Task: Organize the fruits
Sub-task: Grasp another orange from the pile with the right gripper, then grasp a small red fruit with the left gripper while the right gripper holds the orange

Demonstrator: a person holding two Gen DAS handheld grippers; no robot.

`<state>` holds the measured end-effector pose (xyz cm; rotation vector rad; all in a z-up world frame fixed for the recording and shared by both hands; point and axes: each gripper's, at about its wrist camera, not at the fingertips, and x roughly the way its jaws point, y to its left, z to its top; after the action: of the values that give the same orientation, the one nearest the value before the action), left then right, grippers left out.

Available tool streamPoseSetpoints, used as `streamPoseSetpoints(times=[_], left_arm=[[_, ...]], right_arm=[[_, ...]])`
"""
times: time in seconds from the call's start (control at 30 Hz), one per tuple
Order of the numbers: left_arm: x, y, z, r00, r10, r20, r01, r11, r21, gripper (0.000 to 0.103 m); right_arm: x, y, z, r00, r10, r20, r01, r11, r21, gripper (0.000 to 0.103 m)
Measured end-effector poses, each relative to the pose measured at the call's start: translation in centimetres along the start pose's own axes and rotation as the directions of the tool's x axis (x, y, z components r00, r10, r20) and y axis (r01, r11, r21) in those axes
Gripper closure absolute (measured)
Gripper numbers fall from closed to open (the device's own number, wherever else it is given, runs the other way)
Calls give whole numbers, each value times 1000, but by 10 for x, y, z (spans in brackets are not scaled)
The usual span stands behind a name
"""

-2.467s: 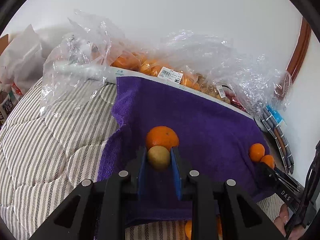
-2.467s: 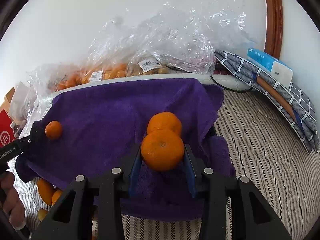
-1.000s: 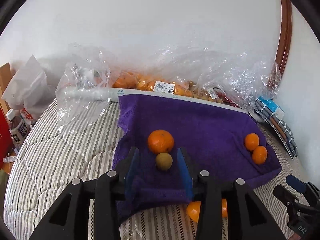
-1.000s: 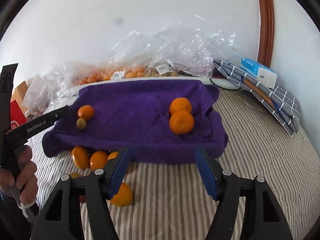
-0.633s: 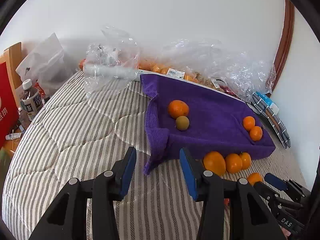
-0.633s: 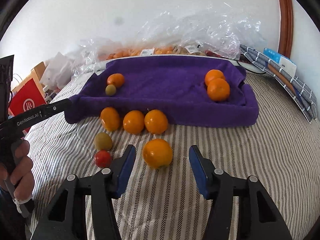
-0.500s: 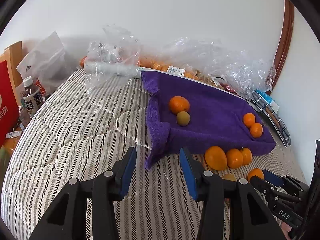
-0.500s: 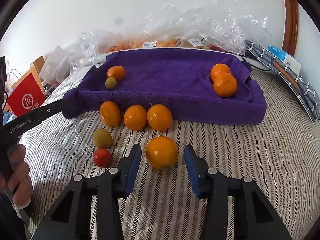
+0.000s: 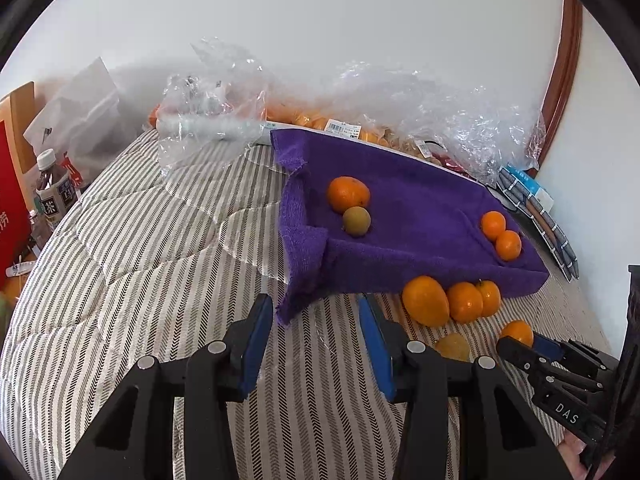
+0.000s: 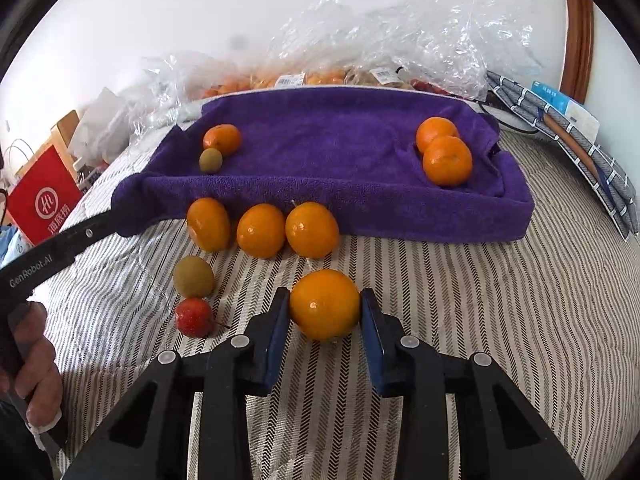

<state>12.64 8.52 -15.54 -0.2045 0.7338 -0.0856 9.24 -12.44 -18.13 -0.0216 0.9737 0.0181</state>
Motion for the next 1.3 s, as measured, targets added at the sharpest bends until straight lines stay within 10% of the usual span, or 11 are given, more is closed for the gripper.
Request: streamPoseSetpoints(times=[0.67, 1.3], left_arm=[[-2, -58, -28, 956, -246, -160, 257, 965, 56, 61], [4, -69, -32, 980, -165, -113, 168, 986, 12, 80]], right_arm=[[-41, -65, -23, 992, -70, 109, 61, 994, 88, 68], [-45, -67, -33, 991, -81, 106, 76, 996, 46, 68]])
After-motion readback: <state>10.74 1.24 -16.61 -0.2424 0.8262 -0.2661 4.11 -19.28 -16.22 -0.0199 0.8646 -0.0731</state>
